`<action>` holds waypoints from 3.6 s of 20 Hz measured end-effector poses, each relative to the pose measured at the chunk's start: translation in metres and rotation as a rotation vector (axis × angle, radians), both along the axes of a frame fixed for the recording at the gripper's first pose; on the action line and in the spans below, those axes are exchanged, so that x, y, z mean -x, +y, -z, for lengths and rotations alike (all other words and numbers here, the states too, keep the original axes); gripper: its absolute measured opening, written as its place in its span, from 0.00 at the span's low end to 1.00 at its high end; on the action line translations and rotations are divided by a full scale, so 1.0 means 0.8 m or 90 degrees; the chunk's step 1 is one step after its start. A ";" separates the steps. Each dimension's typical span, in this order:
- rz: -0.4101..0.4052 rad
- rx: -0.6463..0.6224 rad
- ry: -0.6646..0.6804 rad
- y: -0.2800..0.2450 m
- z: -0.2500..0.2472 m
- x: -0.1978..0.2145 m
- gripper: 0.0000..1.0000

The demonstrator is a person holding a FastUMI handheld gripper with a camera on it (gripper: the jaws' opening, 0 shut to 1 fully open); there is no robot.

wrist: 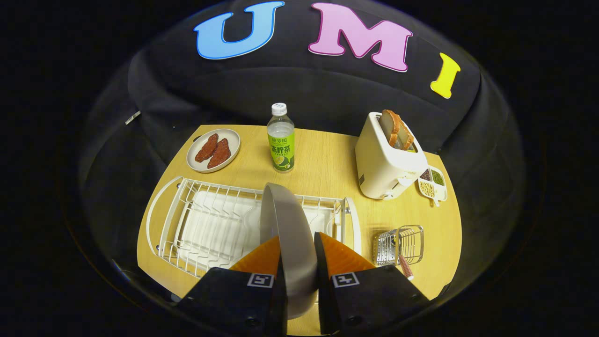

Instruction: Take the plate from the dish rack, then take the spoon from the basket and place it into the plate.

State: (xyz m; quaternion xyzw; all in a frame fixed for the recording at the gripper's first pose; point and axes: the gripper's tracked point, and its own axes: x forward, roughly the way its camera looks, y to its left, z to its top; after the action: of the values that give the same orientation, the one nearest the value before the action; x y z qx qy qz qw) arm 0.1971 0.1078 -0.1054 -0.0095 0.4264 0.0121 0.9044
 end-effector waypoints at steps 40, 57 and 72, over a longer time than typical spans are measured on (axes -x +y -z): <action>-0.055 -0.339 0.121 -0.281 0.163 0.235 0.28; -0.009 -0.237 -0.047 -0.327 0.158 0.199 0.99; -0.228 -0.109 -0.301 -0.224 0.059 0.107 0.99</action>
State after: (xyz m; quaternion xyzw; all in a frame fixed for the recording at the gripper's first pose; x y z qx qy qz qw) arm 0.1117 -0.0713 -0.1523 -0.0106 0.1931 0.2044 0.9596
